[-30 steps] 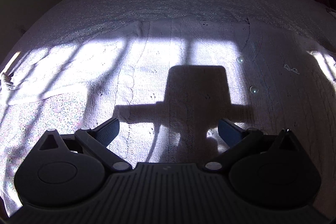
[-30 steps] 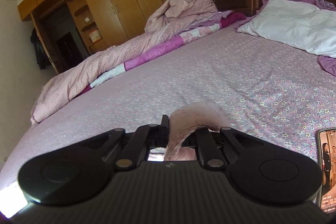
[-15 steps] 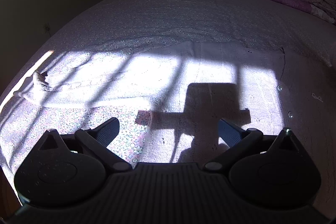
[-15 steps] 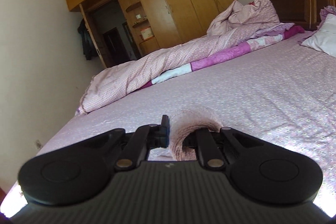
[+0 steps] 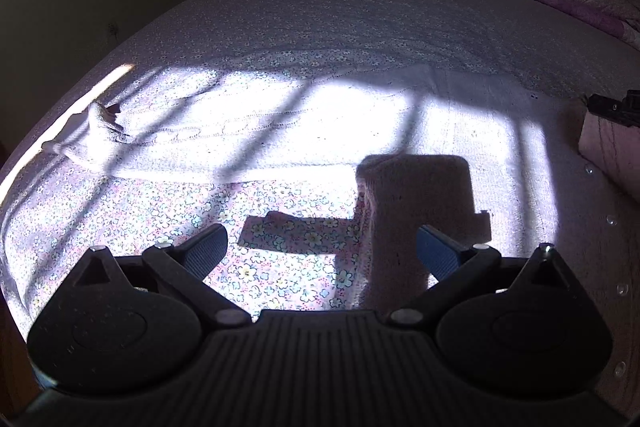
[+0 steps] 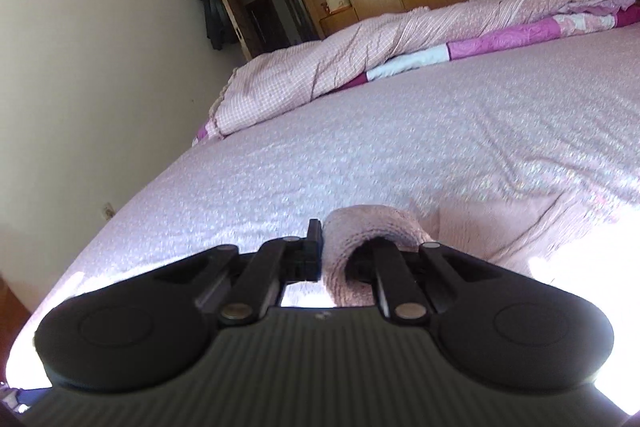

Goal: Fold small clothes
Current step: 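Carry the sleeve across the cardigan body with the right gripper and release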

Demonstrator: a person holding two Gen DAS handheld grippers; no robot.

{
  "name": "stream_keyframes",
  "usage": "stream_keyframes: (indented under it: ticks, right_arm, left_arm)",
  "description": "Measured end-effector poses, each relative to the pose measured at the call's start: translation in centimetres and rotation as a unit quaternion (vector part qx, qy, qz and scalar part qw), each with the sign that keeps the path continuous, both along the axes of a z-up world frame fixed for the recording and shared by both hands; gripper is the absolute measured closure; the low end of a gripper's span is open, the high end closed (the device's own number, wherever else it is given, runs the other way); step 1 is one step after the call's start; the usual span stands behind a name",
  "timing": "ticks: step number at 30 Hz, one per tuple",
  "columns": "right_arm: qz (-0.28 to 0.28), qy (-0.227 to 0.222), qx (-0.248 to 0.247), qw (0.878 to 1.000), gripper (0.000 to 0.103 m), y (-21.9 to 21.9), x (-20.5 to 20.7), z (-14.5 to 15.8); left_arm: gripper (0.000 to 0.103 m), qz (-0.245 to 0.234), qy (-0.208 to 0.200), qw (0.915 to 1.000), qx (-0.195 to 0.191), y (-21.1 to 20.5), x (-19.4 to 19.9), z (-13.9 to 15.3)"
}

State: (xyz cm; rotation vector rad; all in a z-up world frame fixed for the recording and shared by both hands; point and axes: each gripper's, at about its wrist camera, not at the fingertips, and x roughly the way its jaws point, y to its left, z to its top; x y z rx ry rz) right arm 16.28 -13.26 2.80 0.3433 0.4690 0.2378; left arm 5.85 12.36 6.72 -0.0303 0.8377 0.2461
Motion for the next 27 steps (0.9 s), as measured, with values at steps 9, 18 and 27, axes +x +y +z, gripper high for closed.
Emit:
stream_keyframes:
  ticks: [9, 18, 27]
  right_arm:
    - [0.036, 0.094, 0.011, 0.995, 0.087, 3.6, -0.1, -5.5]
    - [0.052, 0.133, 0.062, 0.988, 0.046, 3.0, -3.3, -4.0]
    - [0.058, 0.14, 0.032, 0.988, 0.046, -0.6, -6.7, -0.8]
  left_arm:
    - [0.0, -0.007, 0.003, 0.9999, -0.009, 0.2, 0.4, -0.6]
    - [0.0, -0.023, -0.013, 0.9992, -0.03, -1.3, 0.8, 0.5]
    - [0.0, -0.076, -0.027, 0.9964, -0.024, -4.7, 1.2, 2.1]
